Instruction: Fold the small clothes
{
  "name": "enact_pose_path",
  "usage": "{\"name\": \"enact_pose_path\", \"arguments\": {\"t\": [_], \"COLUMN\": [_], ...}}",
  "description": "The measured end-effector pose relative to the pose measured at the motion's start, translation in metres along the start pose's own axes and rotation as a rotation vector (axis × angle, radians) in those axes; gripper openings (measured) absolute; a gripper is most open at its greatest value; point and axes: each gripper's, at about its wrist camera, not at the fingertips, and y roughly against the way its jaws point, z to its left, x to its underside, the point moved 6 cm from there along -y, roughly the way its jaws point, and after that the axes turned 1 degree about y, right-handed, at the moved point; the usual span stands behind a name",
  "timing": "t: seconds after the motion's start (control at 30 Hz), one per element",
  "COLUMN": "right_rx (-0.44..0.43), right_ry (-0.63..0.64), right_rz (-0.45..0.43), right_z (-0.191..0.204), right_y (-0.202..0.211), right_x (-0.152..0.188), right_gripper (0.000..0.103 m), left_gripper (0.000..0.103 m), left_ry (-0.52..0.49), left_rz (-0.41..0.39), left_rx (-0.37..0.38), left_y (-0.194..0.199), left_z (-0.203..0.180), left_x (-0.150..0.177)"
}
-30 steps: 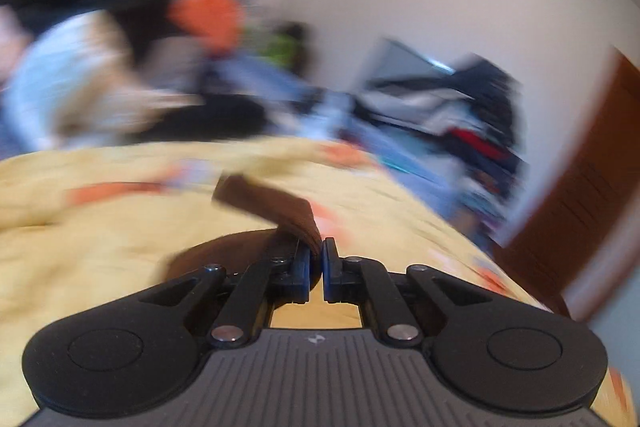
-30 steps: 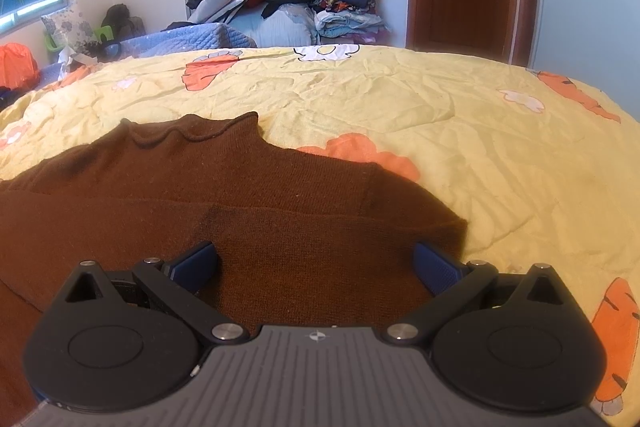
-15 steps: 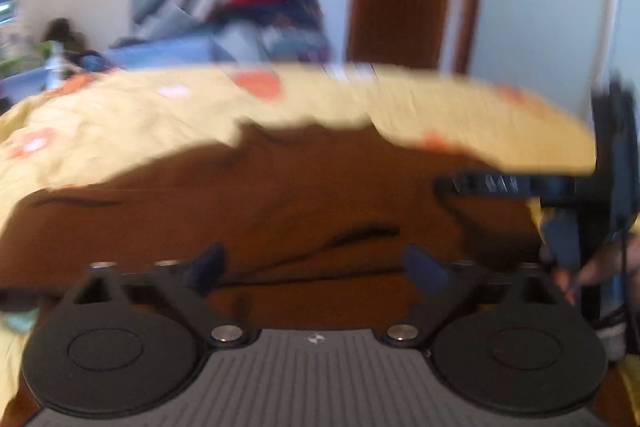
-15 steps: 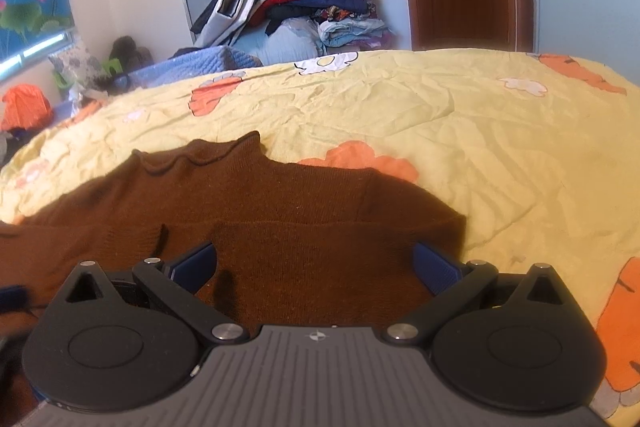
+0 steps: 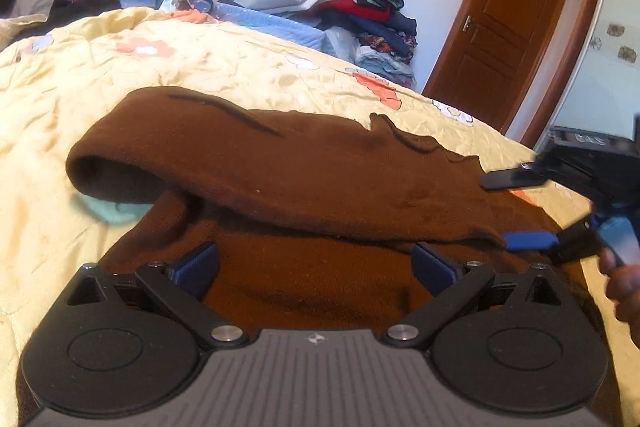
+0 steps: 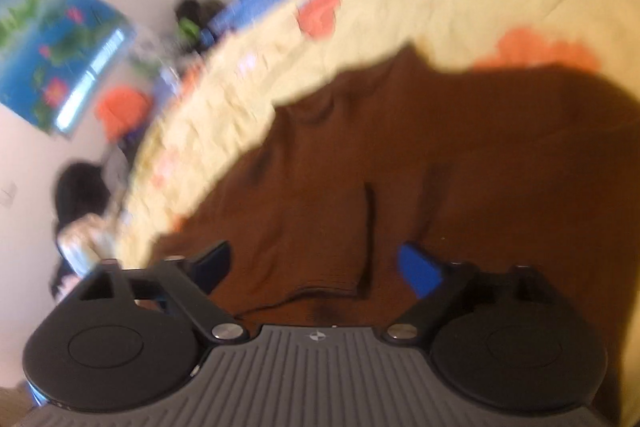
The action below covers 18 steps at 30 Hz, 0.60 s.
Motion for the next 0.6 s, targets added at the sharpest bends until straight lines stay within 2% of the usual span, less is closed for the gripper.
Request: {"name": "enact_pose_path", "arguments": {"t": [0.07, 0.13, 0.2, 0.27, 0.4, 0.53, 0.6], "right_rx": [0.012, 0.007, 0.036, 0.072, 0.041, -0.067, -0.066], "right_ry": [0.005, 0.008, 0.041, 0.084, 0.097, 0.113, 0.11], "right_rz": [-0.012, 0.01, 0.039, 0.037, -0.021, -0.143, -0.188], "right_z": [0.006, 0.013, 0.02, 0.02, 0.025, 0.037, 0.025], "right_y": [-0.005, -0.011, -0.019, -0.022, -0.007, 0.049, 0.078], "right_x": [-0.003, -0.002, 0.003, 0.004, -0.004, -0.03, -0.04], "right_gripper": [0.082, 0.068, 0.041, 0.024, 0.019, 0.019, 0.019], "left_gripper": [0.103, 0.103, 0.103, 0.103, 0.103, 0.103, 0.103], "left_ry": [0.017, 0.029, 0.032, 0.031, 0.038, 0.042, 0.045], "left_rz": [-0.004, -0.008, -0.009, -0.009, -0.011, -0.013, -0.014], "left_rx": [0.01, 0.018, 0.019, 0.019, 0.025, 0.028, 0.029], "left_y": [0.0, 0.0, -0.007, -0.007, -0.007, -0.008, -0.007], "left_z": [0.003, 0.005, 0.002, 0.002, 0.002, 0.003, 0.003], "left_x": [-0.001, -0.001, -0.003, -0.002, -0.003, -0.003, -0.003]}}
